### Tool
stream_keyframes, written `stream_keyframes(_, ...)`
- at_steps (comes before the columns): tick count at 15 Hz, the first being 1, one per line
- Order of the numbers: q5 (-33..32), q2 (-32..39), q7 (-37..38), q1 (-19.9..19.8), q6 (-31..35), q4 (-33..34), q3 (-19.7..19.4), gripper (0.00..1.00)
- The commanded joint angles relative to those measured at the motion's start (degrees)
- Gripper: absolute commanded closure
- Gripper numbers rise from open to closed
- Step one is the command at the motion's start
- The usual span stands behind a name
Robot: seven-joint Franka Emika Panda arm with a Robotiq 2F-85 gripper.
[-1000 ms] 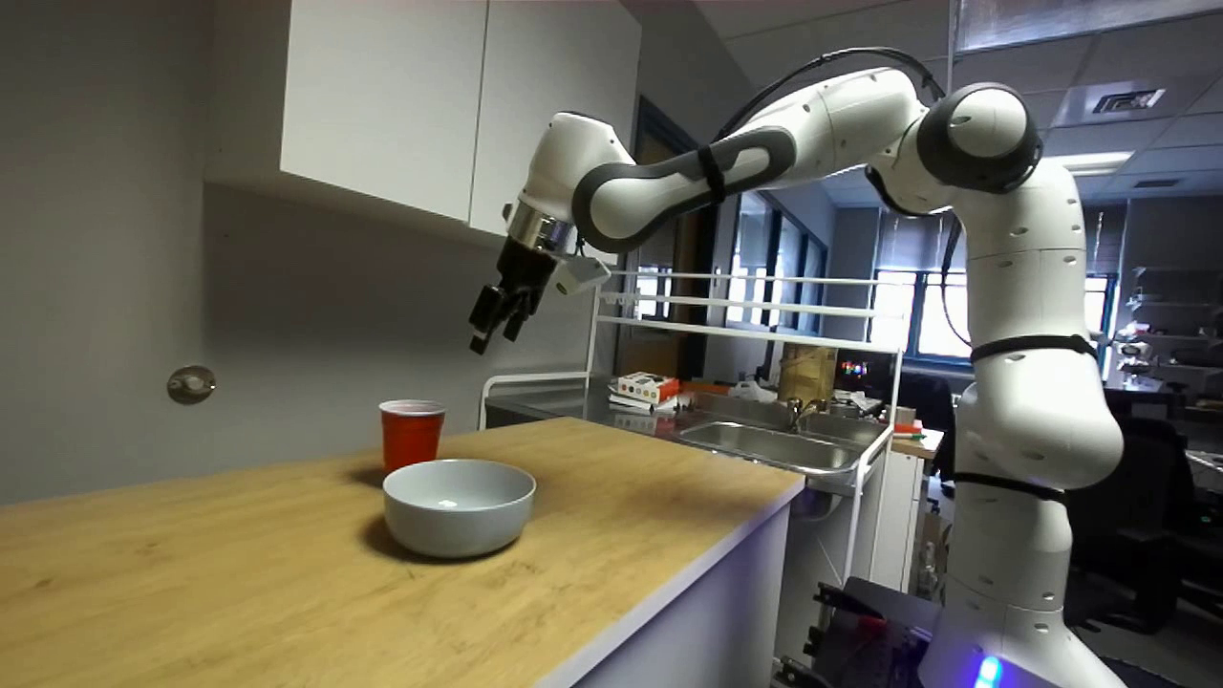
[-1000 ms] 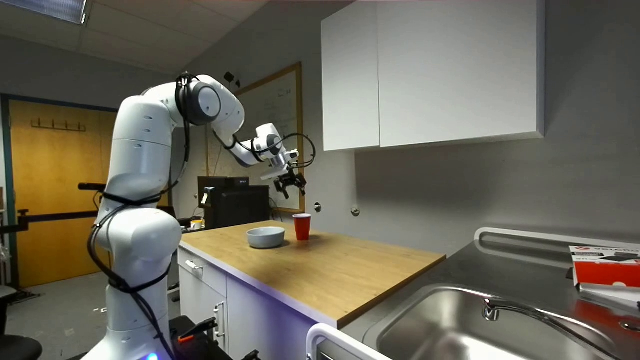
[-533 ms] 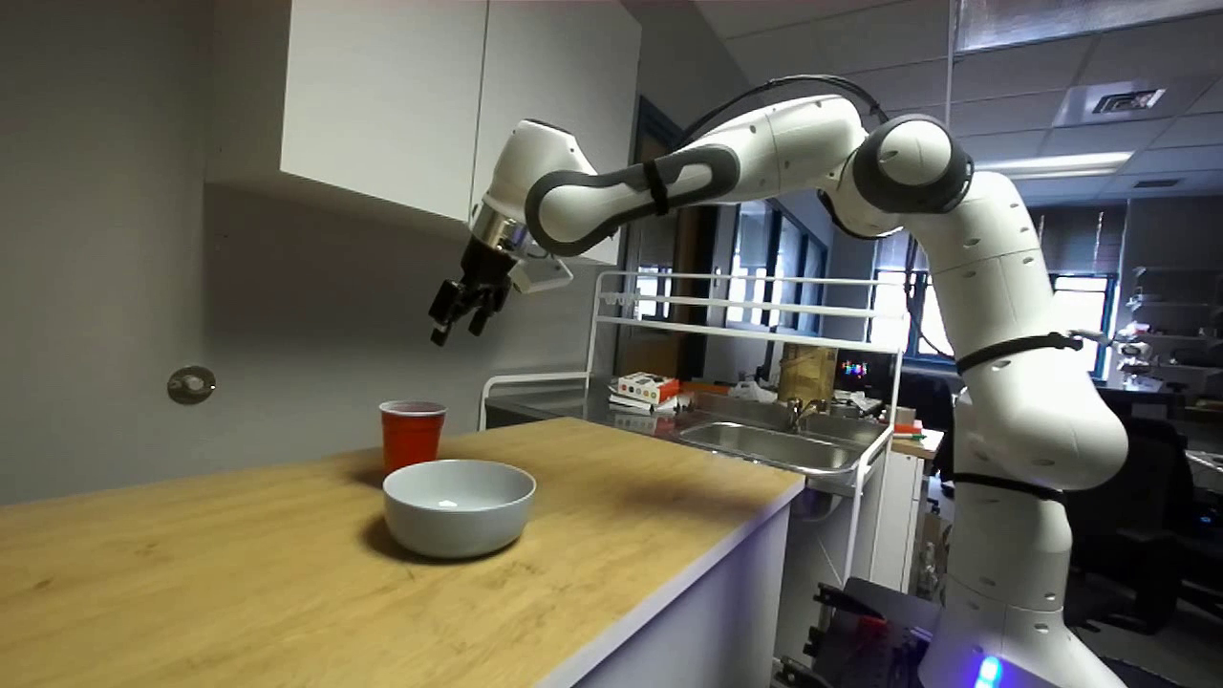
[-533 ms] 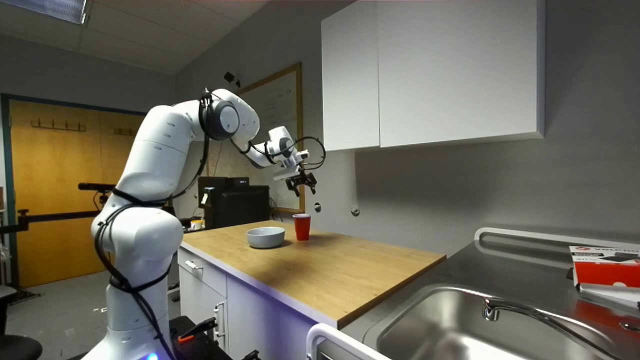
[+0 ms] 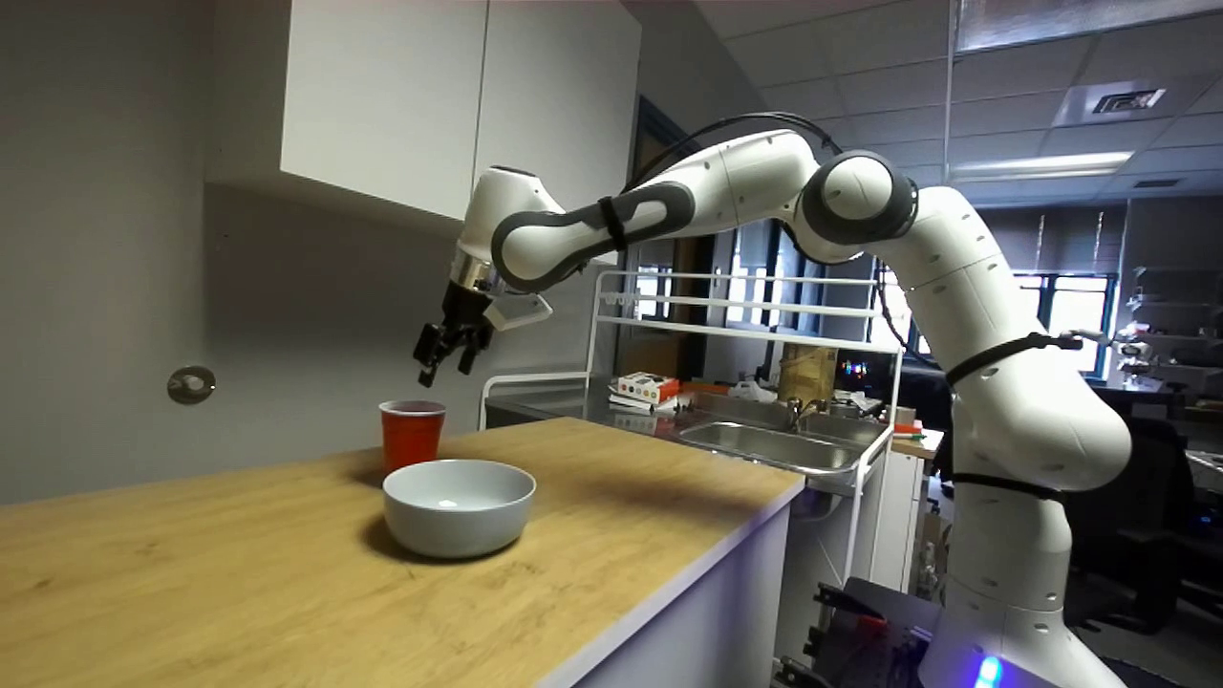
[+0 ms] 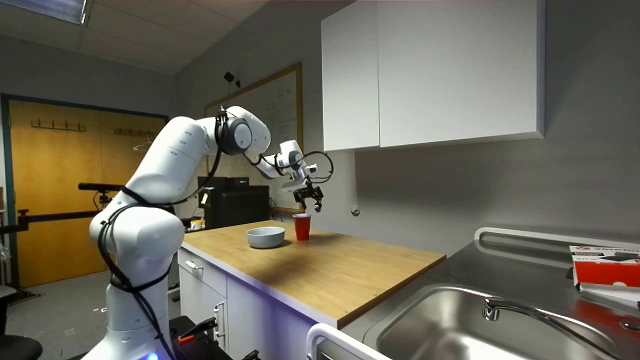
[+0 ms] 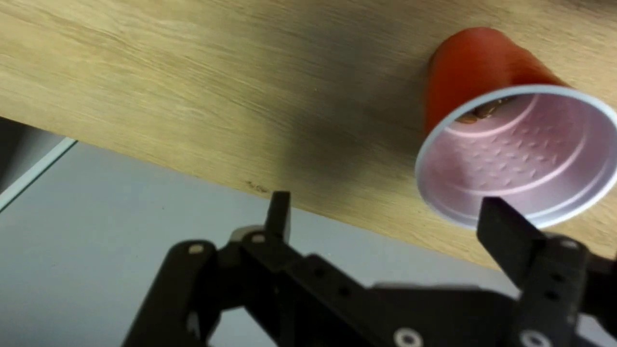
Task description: Pour the contents of the cup into the bowl
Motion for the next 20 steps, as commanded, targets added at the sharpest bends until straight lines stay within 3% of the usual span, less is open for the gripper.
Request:
stream_keyframes(1,1.97,3.74,-0.93,1.05,-2.79,4.42,-1.84,0.0)
stream_keyframes(5,3.33,6.33,-1.06,0.94,-3.92,5.63,-2.42,0.0)
stream_keyframes(6,3.38,6.95,-0.82,1.03,-4.03,5.8,-2.67,0.25)
stream_keyframes(8,3.47,7.78,-0.81,1.14,-4.43,5.93,-2.97,0.33)
stream_keyframes(15,3.45,8.35,-0.59,1.64,-6.06,5.49,-3.54,0.88)
stream_keyframes(16,3.03,7.89,-0.42,1.98,-6.33,4.88,-3.74,0.93)
stream_keyframes(20,0.58,3.61,0.06,3.99,-8.07,1.38,-4.53,0.97)
